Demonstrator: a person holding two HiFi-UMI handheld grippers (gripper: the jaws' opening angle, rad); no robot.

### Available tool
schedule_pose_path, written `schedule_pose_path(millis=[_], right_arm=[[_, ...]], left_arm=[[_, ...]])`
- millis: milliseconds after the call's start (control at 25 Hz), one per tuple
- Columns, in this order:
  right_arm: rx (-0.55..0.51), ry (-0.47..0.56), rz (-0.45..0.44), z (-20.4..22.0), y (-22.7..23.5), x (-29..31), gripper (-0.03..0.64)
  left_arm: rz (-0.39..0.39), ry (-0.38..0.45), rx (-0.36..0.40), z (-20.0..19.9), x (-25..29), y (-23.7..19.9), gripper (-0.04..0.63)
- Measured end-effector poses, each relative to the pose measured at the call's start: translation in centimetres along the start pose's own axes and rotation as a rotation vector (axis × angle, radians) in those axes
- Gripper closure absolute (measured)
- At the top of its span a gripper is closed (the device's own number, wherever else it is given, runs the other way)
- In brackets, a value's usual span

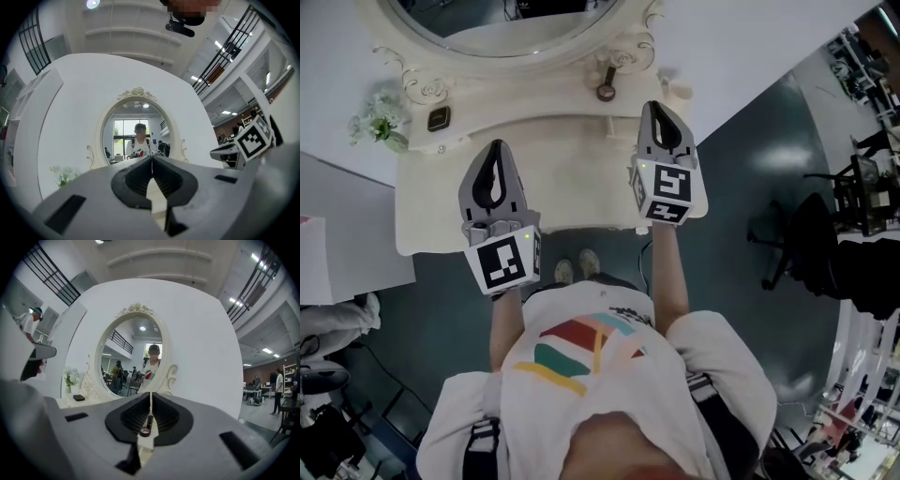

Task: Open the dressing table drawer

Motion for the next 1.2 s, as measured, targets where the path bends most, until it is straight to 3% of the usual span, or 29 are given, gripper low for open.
schedule_pose_path(millis=[280,520,840,1200], right_arm=[[-0.089,0.098,-0.075,-4.0,-5.9,-1.2,0.608],[-0.143,0.126,-0.162,-5.7,-9.3,-2.5,0.609],[-0.091,0.146,-0.241,-5.0,-12.3,-2.9,0.612],[-0.053,0.086,-0.258,-2.5,-13.6,-2.7,0.613]], left_arm=[[0.052,-0.026,0.035,0.2,-0.5,1.2,0.589],[0.041,-0.034,0.040,0.1,-0.7,1.2,0.589],[0.041,-0.059,0.070,0.4,-0.7,1.6,0.589],[0.057,-0.112,0.048,2.0,-0.1,2.2,0.589]])
Point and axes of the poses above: the fingertips, and each gripper's own axes: x forward along the fingers, y to its right, z out of its underside, the point moved 5 cm from there along -x, backward along the fingers, and after that the axes turned 10 degrees about -z, right-handed, at the moved point
